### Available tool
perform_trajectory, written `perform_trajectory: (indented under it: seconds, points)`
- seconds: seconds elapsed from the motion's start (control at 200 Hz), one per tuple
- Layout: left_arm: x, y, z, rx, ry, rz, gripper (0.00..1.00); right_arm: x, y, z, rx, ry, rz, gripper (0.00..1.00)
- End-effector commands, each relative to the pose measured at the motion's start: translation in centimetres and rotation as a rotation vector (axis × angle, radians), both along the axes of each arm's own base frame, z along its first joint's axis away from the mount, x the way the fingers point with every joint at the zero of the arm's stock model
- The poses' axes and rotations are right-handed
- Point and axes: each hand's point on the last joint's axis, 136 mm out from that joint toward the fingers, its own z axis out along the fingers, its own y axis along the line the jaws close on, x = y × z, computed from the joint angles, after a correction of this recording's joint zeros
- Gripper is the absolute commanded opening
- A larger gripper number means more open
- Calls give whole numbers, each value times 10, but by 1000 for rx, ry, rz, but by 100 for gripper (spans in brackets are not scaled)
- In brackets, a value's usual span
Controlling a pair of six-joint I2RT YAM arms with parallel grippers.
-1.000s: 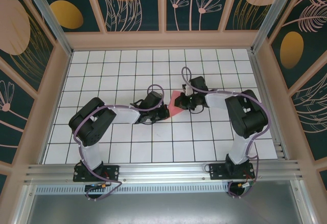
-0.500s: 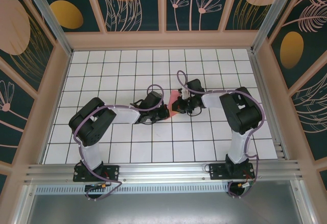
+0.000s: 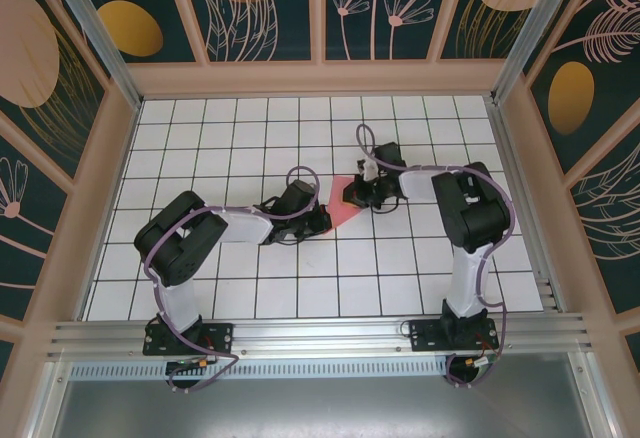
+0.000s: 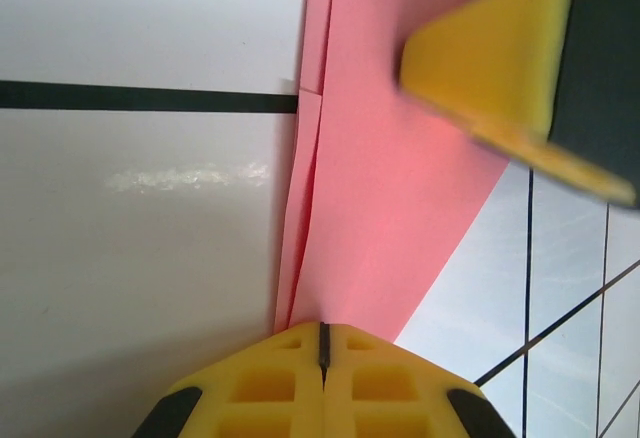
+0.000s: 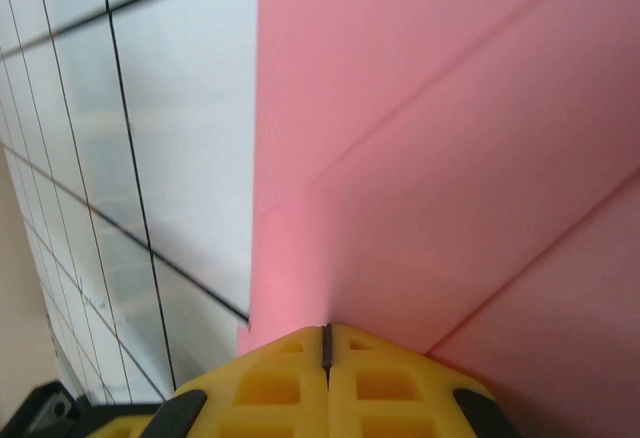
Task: Fold a paper plane with a square sheet of paper (pick it up from the middle)
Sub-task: Fourth fold the wing at the center of the table.
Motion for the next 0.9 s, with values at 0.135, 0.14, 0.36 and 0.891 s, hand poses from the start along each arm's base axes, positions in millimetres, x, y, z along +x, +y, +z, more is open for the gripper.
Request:
perform_trajectory:
  seconds: [0.135,0.14,0.36,0.891]
  points:
    - [-46,41,-56,183,187,-4,0,62,-43,-11,-105,-80,-151,6]
    - [-46,41,-57,183,187,-5,0,62,-42,-11,-104,-81,-150,6]
    - [-42,37,-55,176,174,-9,0,45,-19,38,21,-186,-49,6]
    - [-41,37,-54,180,174,-1,0,-40,30,-3,15,-78,157,6]
